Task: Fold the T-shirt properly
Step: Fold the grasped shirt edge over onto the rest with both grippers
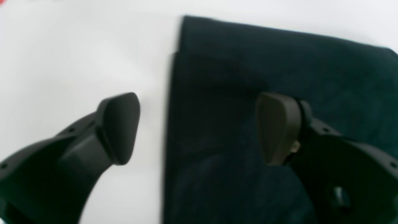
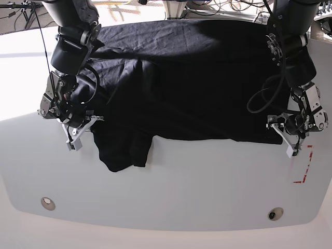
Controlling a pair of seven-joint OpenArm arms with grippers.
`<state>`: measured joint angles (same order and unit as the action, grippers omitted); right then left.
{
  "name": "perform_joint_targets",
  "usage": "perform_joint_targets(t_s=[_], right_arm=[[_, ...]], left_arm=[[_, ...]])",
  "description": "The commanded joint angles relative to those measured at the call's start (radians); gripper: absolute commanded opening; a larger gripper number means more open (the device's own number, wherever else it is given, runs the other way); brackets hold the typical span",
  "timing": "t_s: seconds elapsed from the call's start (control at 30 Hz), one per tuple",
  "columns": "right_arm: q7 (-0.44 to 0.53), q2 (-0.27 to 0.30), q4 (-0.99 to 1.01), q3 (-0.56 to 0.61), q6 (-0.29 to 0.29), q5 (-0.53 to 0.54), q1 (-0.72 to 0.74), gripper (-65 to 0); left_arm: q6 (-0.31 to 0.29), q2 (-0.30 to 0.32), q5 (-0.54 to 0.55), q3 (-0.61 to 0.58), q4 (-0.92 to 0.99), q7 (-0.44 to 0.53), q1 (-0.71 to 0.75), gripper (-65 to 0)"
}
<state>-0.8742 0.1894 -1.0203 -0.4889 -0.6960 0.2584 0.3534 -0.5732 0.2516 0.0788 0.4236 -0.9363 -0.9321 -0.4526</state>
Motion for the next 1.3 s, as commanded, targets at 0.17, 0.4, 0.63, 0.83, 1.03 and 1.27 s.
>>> perform_joint_targets(t_s=[0.17, 0.4, 0.63, 0.83, 1.03, 1.27], right_arm=[[0.005, 0.019, -0.019, 0.0, -0.002, 0.002, 0.026, -62.3], [0.003, 0.019, -0.019, 0.002, -0.002, 0.002, 0.029, -62.6], [-0.006, 0.019, -0.059, 0.002, -0.002, 0.002, 0.031, -62.9], [-0.135, 0.019, -0.243, 0.0, -0.002, 0.002, 0.025, -62.9], [-0.248, 0.019, -0.401, 0.0, -0.002, 0.002, -0.003, -62.9], [-0.333, 0.019, -0.584, -0.001, -0.002, 0.009, -0.072, -62.9]], left_arm=[[-0.032, -0.03, 0.009, -0.018, -0.007, -0.003, -0.024, -42.2], [-0.031, -0.03, 0.009, -0.018, -0.014, -0.003, -0.021, -64.7], [-0.035, -0.024, 0.009, -0.012, -0.089, -0.008, -0.013, -65.0], [-0.037, -0.024, 0.014, -0.012, -0.326, -0.02, 0.059, -65.0], [-0.038, -0.038, 0.017, -0.015, -0.505, -0.109, 0.094, -65.0], [-0.04, -0.059, 0.017, -0.012, -0.62, -0.123, 0.147, -65.0]])
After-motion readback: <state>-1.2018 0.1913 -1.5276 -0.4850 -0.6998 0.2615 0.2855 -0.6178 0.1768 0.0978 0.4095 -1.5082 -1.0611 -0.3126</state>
